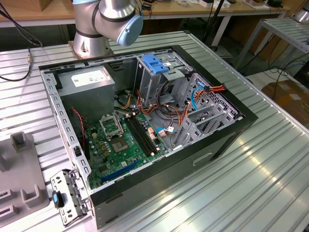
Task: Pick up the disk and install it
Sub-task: 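Pick up the disk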
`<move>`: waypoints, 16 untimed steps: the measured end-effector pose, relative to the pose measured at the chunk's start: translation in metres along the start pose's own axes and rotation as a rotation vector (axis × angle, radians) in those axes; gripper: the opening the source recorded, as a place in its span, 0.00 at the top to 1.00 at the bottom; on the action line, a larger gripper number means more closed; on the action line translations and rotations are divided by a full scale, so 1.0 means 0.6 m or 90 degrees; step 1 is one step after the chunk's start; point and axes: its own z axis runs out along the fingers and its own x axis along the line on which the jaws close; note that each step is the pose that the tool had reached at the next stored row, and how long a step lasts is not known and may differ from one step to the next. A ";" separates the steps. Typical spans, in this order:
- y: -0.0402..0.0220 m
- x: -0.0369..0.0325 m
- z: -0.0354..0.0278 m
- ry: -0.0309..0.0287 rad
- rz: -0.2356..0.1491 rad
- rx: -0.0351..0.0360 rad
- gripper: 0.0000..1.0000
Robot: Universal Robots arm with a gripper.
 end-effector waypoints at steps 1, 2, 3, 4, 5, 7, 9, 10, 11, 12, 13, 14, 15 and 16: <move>0.000 0.000 0.000 0.0000 0.000 -0.0001 0.63; 0.000 0.000 0.001 0.0000 0.000 -0.0001 0.63; 0.000 0.000 0.003 0.0000 0.000 0.0000 0.63; 0.000 0.000 0.003 0.0001 0.000 -0.0003 0.63; 0.000 0.000 0.003 0.0001 0.000 -0.0003 0.63; 0.000 0.000 0.004 0.0000 0.000 0.0000 0.63; 0.000 0.000 0.004 0.0000 0.000 0.0000 0.63; 0.000 0.000 0.004 0.0000 0.000 0.0000 0.63; 0.000 0.000 0.004 0.0000 0.000 0.0000 0.63; 0.000 0.000 0.004 -0.0001 0.000 0.0001 0.63; 0.000 0.000 0.003 -0.0002 0.000 0.0005 0.63; 0.000 0.000 0.002 -0.0004 0.000 0.0007 0.63; 0.000 0.000 -0.001 -0.0003 0.000 0.0005 0.63; 0.000 0.000 -0.004 0.0000 0.000 0.0000 0.63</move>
